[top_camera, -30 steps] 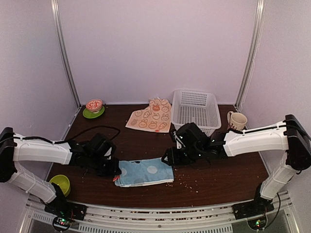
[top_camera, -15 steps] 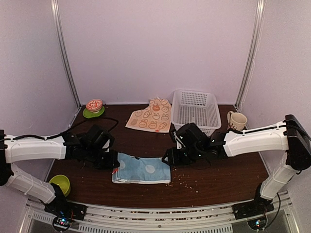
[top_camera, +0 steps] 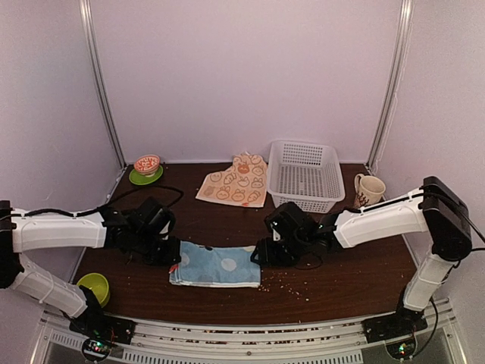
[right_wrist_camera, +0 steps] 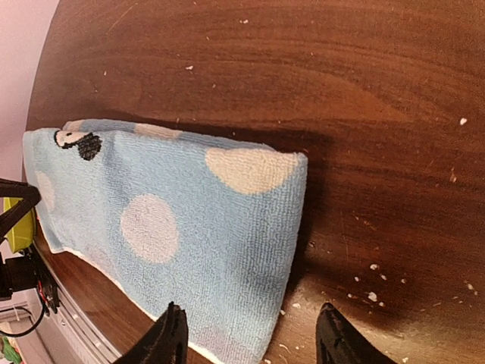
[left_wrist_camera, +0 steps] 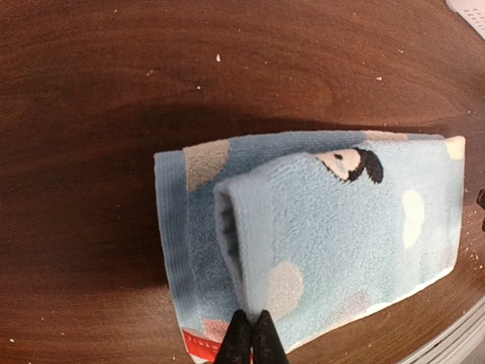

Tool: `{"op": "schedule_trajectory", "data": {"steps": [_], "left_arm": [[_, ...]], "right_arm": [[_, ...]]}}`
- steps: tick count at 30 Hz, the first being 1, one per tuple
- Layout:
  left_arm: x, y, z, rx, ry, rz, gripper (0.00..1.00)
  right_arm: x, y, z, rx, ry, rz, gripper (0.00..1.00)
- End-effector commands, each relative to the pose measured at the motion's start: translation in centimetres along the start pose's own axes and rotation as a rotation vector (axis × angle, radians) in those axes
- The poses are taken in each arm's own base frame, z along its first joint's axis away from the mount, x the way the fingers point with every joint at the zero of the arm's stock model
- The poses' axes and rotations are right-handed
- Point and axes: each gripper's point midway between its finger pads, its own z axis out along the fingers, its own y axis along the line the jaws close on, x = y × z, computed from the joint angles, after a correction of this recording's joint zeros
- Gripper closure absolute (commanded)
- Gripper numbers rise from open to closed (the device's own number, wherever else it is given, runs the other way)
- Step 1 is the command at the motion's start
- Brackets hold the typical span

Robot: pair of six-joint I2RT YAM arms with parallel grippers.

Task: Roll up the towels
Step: Smooth out the towel at the center of the board.

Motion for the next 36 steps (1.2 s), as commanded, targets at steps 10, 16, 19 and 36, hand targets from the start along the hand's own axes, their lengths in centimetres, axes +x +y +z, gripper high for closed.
{"op": "schedule_trajectory", "data": {"steps": [10, 16, 19, 36], "left_arm": [[0.0, 1.2, 0.4, -0.044, -0.012, 0.031, 1.00], [-0.2, 0.5, 0.2, -0.007, -0.020, 0.047, 1.00], [-0.3, -0.5, 0.0, 0.040, -0.019, 0.063, 1.00], [-1.1, -3.5, 3.1, 0.034, 0.018, 0.164, 1.00]], "right_arm": [[0.7, -0.3, 4.0, -0.045, 0.102, 0.132, 0.64], [1.2, -2.8, 3.5, 0.077, 0.132, 0.066, 1.00], [1.5, -4.6, 2.0, 0.159, 0.142, -0.001, 1.00], [2.8, -10.5, -2.6, 0.428, 0.176, -0.159, 1.00]]}}
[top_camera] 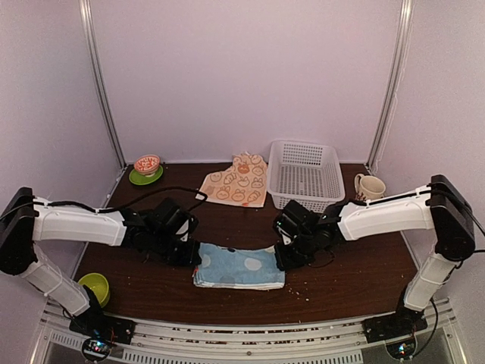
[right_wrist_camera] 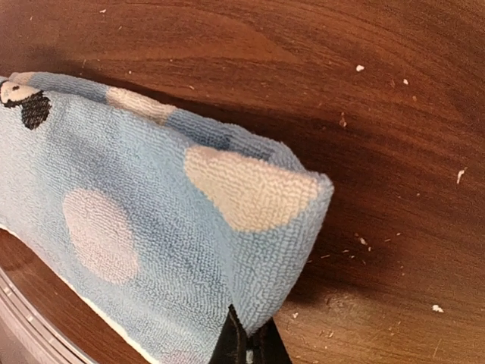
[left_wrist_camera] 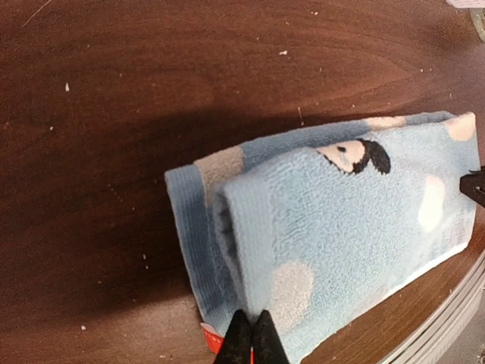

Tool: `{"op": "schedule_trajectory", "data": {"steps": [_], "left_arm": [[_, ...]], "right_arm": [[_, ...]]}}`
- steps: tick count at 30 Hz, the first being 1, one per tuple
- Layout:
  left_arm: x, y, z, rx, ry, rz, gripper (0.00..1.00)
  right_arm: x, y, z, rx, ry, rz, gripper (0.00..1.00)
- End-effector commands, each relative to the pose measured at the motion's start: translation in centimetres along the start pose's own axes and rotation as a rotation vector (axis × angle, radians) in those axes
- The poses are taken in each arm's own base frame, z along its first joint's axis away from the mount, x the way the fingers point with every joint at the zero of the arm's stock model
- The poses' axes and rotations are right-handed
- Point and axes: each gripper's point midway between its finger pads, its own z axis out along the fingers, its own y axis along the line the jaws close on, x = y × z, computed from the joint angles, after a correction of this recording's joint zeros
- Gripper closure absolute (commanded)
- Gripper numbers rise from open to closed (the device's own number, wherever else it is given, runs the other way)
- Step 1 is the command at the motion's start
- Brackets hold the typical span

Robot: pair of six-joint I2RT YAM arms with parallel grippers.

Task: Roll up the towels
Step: Smooth out the towel at the center of the board.

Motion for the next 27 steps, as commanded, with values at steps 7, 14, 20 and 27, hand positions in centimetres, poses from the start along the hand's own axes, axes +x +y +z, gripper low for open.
{"op": "schedule_trajectory", "data": {"steps": [7, 14, 20, 27], "left_arm": [[-1.6, 2.0, 1.4, -0.154, 0.000, 0.060, 1.00], [-0.8, 3.0, 1.7, -0.185, 0.018, 0.061, 1.00], [-0.6, 3.1, 2.3, -0.190, 0.037, 0.056, 1.00], [-0.8, 3.6, 0.0, -0.220, 0.008, 0.075, 0.54]], "right_arm": [[1.2, -4.0, 0.6, 0.174, 0.036, 0.037, 0.64], [-1.4, -2.6, -2.9, 0.112, -0.086, 0.070, 0.47], [-3.5, 3.5, -2.3, -0.182, -0.111, 0.128, 0.55], [-2.0, 5.7, -0.4, -0.292, -0.027, 0.128, 0.62]]}}
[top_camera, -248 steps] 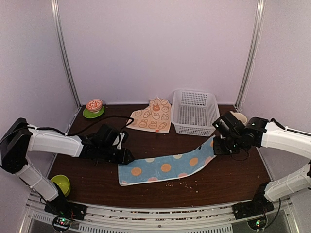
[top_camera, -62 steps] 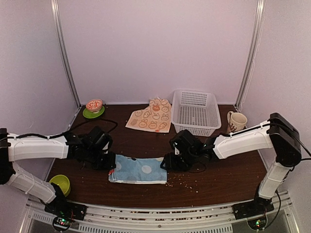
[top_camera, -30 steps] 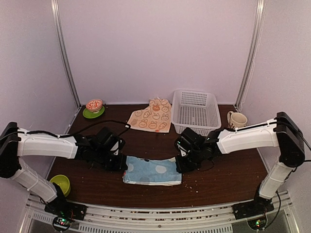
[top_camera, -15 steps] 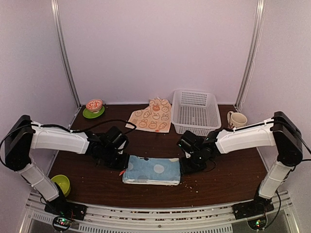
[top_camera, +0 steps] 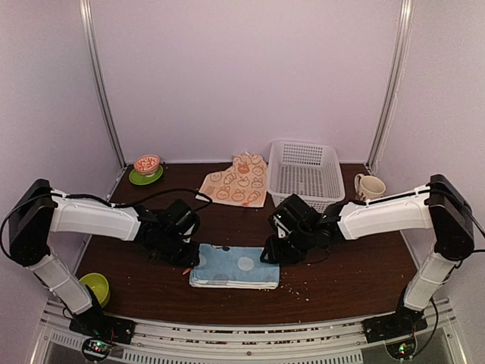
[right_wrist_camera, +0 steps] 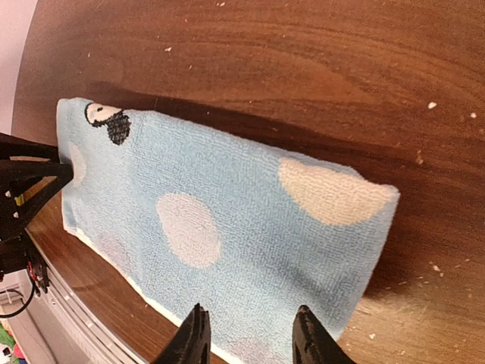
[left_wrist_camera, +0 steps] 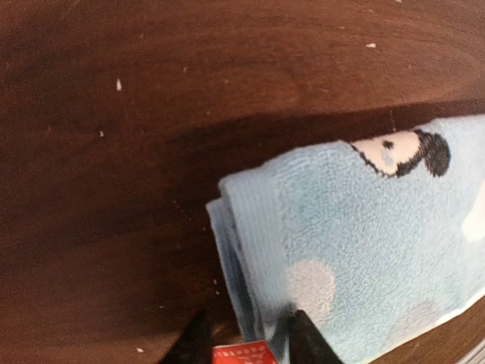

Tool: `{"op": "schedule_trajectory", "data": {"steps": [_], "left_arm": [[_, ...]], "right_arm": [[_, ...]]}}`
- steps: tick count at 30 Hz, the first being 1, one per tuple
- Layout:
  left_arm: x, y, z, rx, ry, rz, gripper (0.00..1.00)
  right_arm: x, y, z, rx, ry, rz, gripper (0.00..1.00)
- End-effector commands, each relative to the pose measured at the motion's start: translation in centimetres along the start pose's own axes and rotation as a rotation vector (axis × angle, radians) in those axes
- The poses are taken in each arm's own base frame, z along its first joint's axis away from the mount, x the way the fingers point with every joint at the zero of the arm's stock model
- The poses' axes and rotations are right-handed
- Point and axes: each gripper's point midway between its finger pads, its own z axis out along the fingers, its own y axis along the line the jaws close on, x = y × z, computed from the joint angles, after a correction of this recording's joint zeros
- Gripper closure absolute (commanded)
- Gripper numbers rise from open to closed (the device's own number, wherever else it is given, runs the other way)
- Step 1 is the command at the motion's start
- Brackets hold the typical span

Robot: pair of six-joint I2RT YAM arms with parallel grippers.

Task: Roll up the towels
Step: Smooth out the towel at the center of the board.

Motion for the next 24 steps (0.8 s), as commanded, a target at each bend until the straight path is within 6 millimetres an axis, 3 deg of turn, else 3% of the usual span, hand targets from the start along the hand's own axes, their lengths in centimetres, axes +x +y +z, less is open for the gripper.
{"op": "schedule_trajectory", "data": {"steps": [1, 3, 5, 8, 10, 14, 17, 20, 24], "left_arm": [[-0.5, 1.0, -2.7, -0.027, -0.039, 0.013, 0.47], [-0.9, 0.6, -4.5, -0.007, -0.061, 0.026, 0.36], [-1.6, -0.3, -6.5, 0.038, -0.098, 0.039, 0.32], [-3.2, -2.6, -8.9, 0.153, -0.167, 0.052, 0.33], [-4.3, -4.8, -9.3, 0.255, -0.201, 0.070, 0.41], [-5.3, -8.1, -7.1, 0.381, -0.170, 0.084, 0.71], [-5.0, -8.5, -4.4, 0.386, -0.134, 0.072, 0.89], [-4.0, -7.6, -1.9, 0.336, -0.084, 0.062, 0.97], [-2.1, -5.6, 0.4, 0.256, -0.040, 0.047, 1.00]], "right_arm": [[0.5, 1.8, 0.3, -0.096, 0.022, 0.002, 0.62], [0.7, 1.4, 0.2, -0.088, 0.019, -0.001, 0.60], [0.7, 1.4, 0.0, -0.091, 0.017, -0.006, 0.60], [0.9, 2.0, -0.3, -0.113, 0.014, -0.024, 0.61], [1.4, 2.4, -0.4, -0.125, 0.026, -0.045, 0.61], [3.7, 1.8, 0.1, -0.130, 0.078, -0.042, 0.62], [5.3, 0.6, 0.5, -0.122, 0.111, -0.018, 0.63], [6.3, -0.4, 0.7, -0.103, 0.131, -0.009, 0.64], [7.4, -2.1, 1.0, -0.048, 0.152, 0.004, 0.63]]}}
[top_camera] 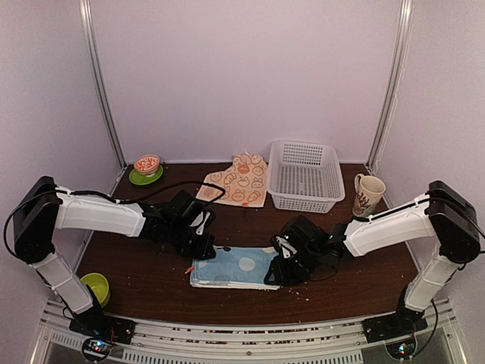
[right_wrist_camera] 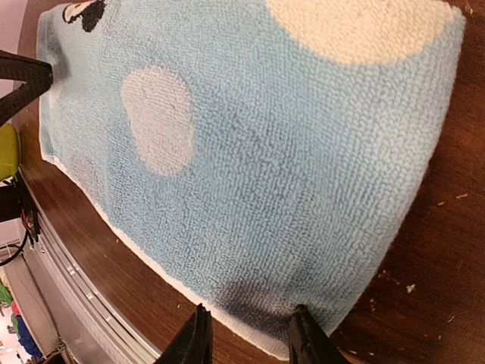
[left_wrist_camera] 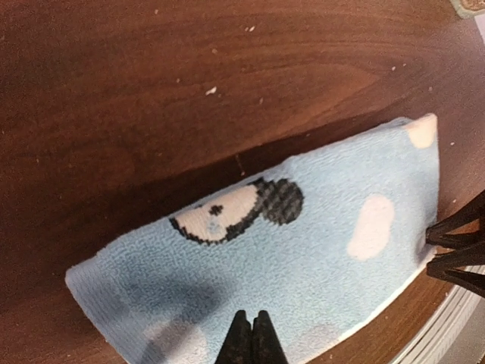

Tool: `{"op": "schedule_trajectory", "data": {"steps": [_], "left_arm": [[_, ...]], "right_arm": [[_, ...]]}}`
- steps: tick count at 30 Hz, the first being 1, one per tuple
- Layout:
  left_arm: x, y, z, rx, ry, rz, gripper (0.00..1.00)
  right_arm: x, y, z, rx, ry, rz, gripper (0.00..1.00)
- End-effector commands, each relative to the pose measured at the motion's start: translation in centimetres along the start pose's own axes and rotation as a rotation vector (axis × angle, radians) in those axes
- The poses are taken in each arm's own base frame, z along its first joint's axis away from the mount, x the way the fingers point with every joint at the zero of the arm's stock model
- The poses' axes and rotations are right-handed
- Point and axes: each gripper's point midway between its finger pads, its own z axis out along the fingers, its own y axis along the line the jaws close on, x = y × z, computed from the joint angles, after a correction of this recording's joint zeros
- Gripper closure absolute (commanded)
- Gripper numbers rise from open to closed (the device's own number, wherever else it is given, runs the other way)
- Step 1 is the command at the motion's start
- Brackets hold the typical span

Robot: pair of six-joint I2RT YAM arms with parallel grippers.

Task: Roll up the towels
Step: Smooth out the towel at the center of the board.

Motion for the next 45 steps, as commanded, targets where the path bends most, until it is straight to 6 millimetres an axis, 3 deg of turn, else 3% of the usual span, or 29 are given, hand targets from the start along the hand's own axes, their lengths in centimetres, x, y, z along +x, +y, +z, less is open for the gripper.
{"op": "schedule_trajectory", "data": {"steps": [1, 5, 9, 12, 18, 25, 30, 34, 38, 42, 45], "left_arm": [[0.9, 1.4, 1.2, -0.031, 0.001, -0.008, 1.00], [2.3, 2.6, 1.5, -0.061, 0.019, -0.010, 1.00], [2.3, 2.5, 1.1, -0.058, 0.011, -0.002, 1.00], [2.2, 2.7, 0.9, -0.070, 0.006, 0.007, 1.00], [3.0, 3.4, 1.3, -0.087, 0.023, -0.007, 1.00], [3.8, 4.0, 1.2, -0.098, 0.022, -0.022, 1.00], [4.4, 4.1, 1.3, -0.103, 0.033, -0.018, 1.00], [4.2, 3.7, 0.8, -0.096, 0.026, -0.008, 1.00], [3.1, 2.9, -0.8, -0.082, -0.019, 0.002, 0.94], [1.9, 2.0, -2.2, -0.068, -0.052, 0.015, 0.89], [1.3, 1.5, -3.0, -0.059, -0.075, 0.021, 0.89]], "right_arm": [[1.2, -1.5, 0.0, 0.041, 0.021, 0.028, 0.63], [0.3, -0.3, -1.1, 0.001, -0.026, 0.011, 0.62], [-3.4, 2.6, -3.6, -0.039, -0.134, -0.019, 0.59], [-6.4, 3.6, -4.4, -0.040, -0.216, -0.005, 0.59], [-9.2, 1.7, -2.2, -0.016, -0.242, 0.075, 0.59], [-8.4, -1.9, 0.5, 0.051, -0.188, 0.139, 0.60], [-8.5, -4.3, 0.7, 0.094, -0.175, 0.168, 0.60], [-9.0, -3.0, -0.9, 0.055, -0.189, 0.119, 0.59], [-8.9, -1.9, -3.7, 0.041, -0.210, 0.080, 0.53], [-7.1, -2.6, -5.2, 0.058, -0.213, 0.104, 0.51], [-5.3, -3.2, -5.0, 0.051, -0.216, 0.153, 0.50]]}}
